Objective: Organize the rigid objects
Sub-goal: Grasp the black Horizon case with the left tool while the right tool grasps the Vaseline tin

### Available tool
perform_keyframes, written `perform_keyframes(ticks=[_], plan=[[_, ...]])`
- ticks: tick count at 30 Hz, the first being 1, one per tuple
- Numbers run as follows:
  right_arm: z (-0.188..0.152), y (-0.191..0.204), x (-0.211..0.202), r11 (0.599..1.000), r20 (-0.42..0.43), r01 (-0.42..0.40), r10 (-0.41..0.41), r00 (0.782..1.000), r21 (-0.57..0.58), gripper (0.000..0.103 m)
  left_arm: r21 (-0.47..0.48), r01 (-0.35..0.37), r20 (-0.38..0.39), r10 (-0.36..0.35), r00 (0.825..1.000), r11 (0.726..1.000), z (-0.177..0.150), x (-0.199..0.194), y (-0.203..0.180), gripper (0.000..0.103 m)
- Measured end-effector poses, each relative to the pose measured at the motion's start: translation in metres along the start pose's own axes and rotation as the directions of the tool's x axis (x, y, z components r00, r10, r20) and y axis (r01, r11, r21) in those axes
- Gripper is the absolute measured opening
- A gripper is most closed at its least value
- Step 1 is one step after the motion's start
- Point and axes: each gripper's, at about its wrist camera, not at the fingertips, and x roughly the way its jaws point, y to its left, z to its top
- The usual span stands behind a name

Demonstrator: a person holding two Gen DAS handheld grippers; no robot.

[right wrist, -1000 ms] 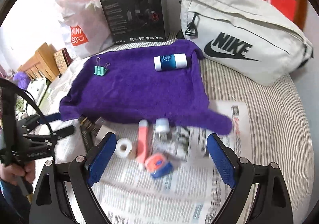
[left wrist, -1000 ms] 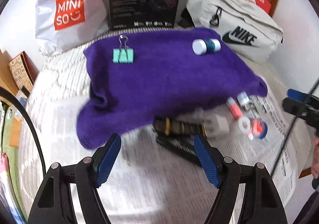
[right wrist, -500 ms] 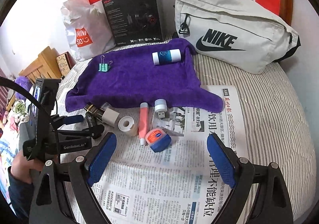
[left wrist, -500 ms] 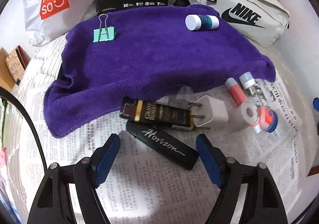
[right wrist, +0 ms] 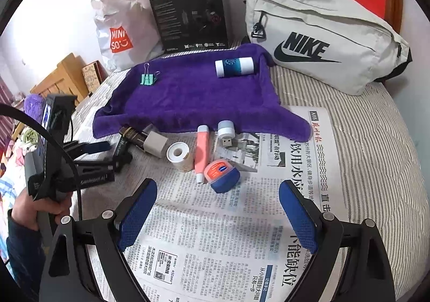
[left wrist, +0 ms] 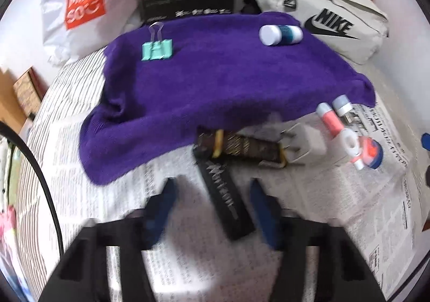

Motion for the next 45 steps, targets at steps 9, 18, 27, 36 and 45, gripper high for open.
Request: perform_keyframes(ticks=[9, 18, 27, 36, 45], plan=[[0.002, -0.019, 0.009, 1.000, -0.006, 0.013, -0.013, 1.000, 0.027, 0.091, 0.027, 0.048, 0.021, -0.049, 0.999, 0.998, -0.011, -0.006, 0.002, 0.023], [-0.004, -0.032, 0.040, 0.998, -0.027, -0.036, 0.037, 0.999, 0.048, 0.091, 0.042, 0.034, 0.051, -0.036, 0.998, 0.999, -0.018, -0.008, 0.005, 0.022], [-0.005, -0.018, 0.069, 0.997, -0.036, -0.006, 0.003, 0.999, -0.081, 0.073, 0.037, 0.072, 0.084, -0.075, 0.994, 0.997, -0.023, -0.011, 0.009, 0.022], [-0.001, -0.019, 0.077, 0.994, -0.013, 0.041, -0.043, 0.999, -0.102, 0.042, 0.027, 0.092, 0.085, -0.094, 0.992, 0.995, -0.023, -0.012, 0.010, 0.022], [-0.007, -0.017, 0.077, 0.992, 0.035, 0.064, -0.061, 0.998, -0.111, 0.042, 0.048, 0.063, 0.100, -0.068, 0.993, 0.997, -0.023, -0.012, 0.006, 0.022]])
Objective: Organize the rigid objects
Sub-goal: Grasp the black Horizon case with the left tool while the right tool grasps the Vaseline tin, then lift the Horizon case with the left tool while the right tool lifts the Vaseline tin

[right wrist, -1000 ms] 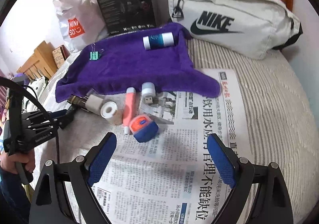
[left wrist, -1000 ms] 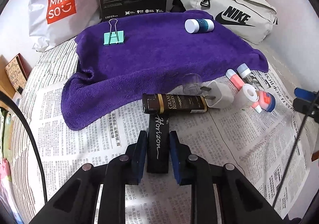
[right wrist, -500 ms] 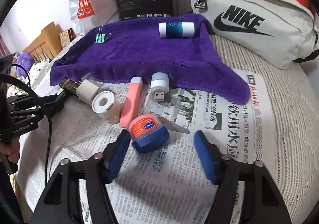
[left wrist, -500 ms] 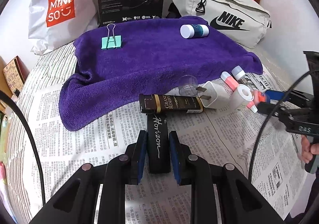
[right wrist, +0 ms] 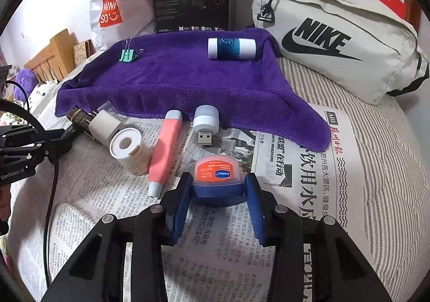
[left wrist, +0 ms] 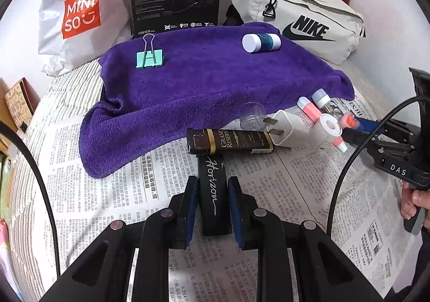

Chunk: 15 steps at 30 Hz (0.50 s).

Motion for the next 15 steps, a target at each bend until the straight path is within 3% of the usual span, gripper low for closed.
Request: perform_keyframes(ticks=[4, 10, 15], plan=[[0.0002, -0.0010, 0.0006, 1.000, 0.000, 0.001, -0.001, 1.000, 0.000, 0.042, 0.001, -0.014, 0.053, 0.014, 0.999, 1.000, -0.0070, -0.0016, -0.0012, 0.022], [0.0002, 0.0000, 0.0006, 1.000, -0.001, 0.009, -0.009, 1.000, -0.004, 0.041, 0.007, -0.024, 0.057, 0.024, 0.998, 1.000, -0.0071, -0.0018, -0.0020, 0.023], [0.0002, -0.0008, 0.0005, 1.000, -0.001, 0.008, -0.008, 1.000, -0.004, 0.041, 0.025, 0.028, 0.053, -0.029, 0.998, 0.999, -0.0067, -0.0006, -0.0041, 0.038]])
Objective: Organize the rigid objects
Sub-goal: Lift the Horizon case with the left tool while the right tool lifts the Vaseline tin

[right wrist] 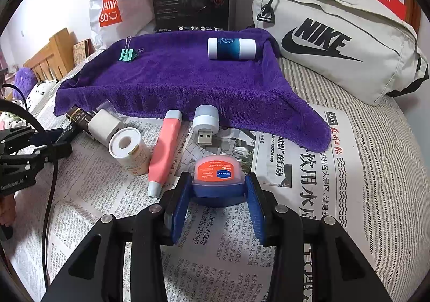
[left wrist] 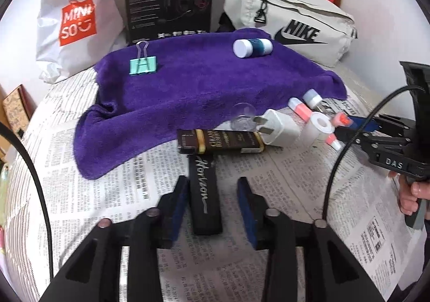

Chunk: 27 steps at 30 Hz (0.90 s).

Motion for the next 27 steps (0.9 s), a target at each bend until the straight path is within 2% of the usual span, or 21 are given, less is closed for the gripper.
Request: perform_keyframes(ticks=[3, 7, 12, 14, 15, 18, 24, 27], plan=[[0.000, 0.000, 0.000, 1.000, 0.000, 0.001, -0.001, 1.000, -0.001, 0.041, 0.020, -0.024, -0.002, 0.024, 1.000, 1.000, 0.000, 0.001, -0.005, 0.038], [0.000, 0.000, 0.000, 1.000, 0.000, 0.003, -0.003, 1.000, -0.002, 0.041, 0.008, -0.011, -0.001, 0.011, 1.000, 1.000, 0.000, 0.000, -0.002, 0.038], [0.000, -0.001, 0.000, 1.000, 0.000, -0.001, 0.001, 1.000, 0.001, 0.041, 0.019, -0.026, -0.001, 0.026, 1.000, 0.999, 0.001, 0.000, -0.005, 0.038], [0.000, -0.001, 0.000, 1.000, 0.000, -0.006, 0.006, 1.000, 0.006, 0.041, 0.004, -0.032, 0.002, 0.032, 0.999, 0.999, 0.001, -0.001, -0.002, 0.031], [0.000, -0.002, 0.000, 1.000, 0.001, -0.013, 0.013, 1.000, 0.012, 0.041, -0.011, -0.045, 0.005, 0.045, 0.999, 0.999, 0.000, -0.002, 0.000, 0.022], [0.000, -0.004, -0.001, 1.000, 0.001, -0.009, 0.009, 1.000, 0.024, 0.037, -0.049, -0.015, 0.006, 0.015, 1.000, 0.999, -0.002, -0.004, 0.007, 0.021], [0.004, -0.003, -0.006, 1.000, -0.025, -0.024, 0.024, 0.999, 0.014, 0.037, -0.016, -0.041, -0.016, 0.040, 0.999, 0.999, -0.004, -0.008, 0.003, 0.021], [0.004, -0.008, -0.017, 0.999, -0.005, -0.038, 0.038, 0.999, 0.025, 0.036, -0.021, -0.041, -0.031, 0.041, 0.999, 0.999, -0.004, -0.011, 0.005, 0.021]])
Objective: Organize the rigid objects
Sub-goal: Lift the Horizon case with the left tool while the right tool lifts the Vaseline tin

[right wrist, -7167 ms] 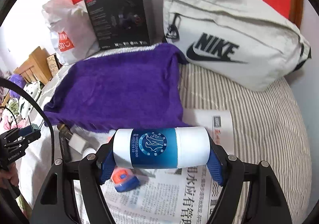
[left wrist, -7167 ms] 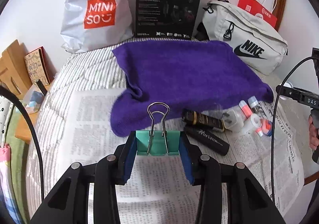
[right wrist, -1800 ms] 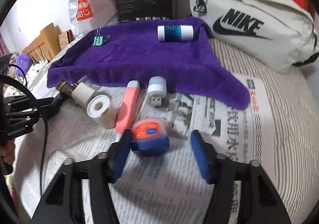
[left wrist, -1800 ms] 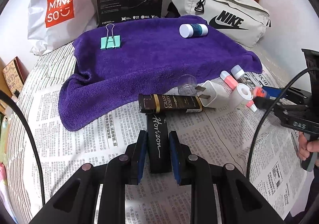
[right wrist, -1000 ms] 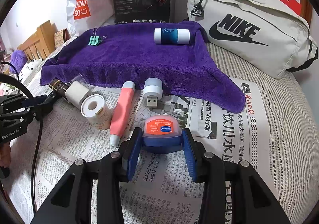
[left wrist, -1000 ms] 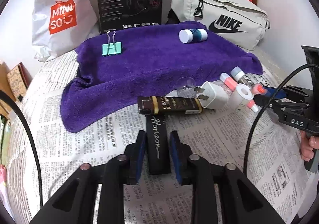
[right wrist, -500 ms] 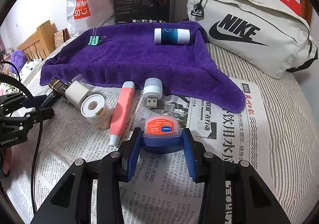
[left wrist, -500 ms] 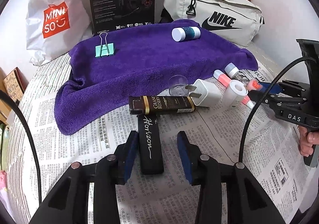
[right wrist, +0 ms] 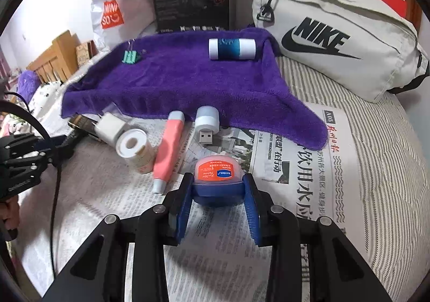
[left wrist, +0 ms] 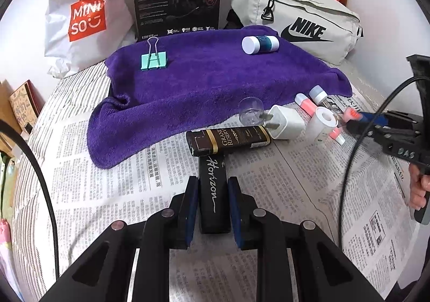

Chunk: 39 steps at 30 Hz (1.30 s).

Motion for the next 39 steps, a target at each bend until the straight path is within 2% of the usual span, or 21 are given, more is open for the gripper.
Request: perform_keyframes(ticks=[10, 15, 22, 39], plan=[[-0.001, -0.011, -0.013, 1.000, 0.001, -0.009, 0.009, 1.000, 0.018, 0.037, -0.044, -0.027, -0.029, 0.025, 0.999, 0.999, -0.010, -0.013, 0.017, 0.021], [-0.001, -0.007, -0.015, 0.999, 0.006, -0.030, 0.030, 1.000, 0.016, 0.037, -0.073, -0.062, -0.032, 0.060, 0.998, 0.995, -0.014, -0.022, 0.028, 0.021], [0.006, 0.001, -0.017, 0.999, 0.007, -0.048, 0.048, 0.999, 0.006, 0.037, -0.102, -0.047, -0.023, 0.045, 0.999, 0.994, -0.008, -0.025, 0.032, 0.021], [0.032, 0.007, -0.024, 0.997, 0.029, -0.079, 0.079, 0.997, 0.001, 0.037, -0.116, -0.002, 0.060, 0.009, 0.998, 0.993, 0.029, -0.047, 0.036, 0.021]])
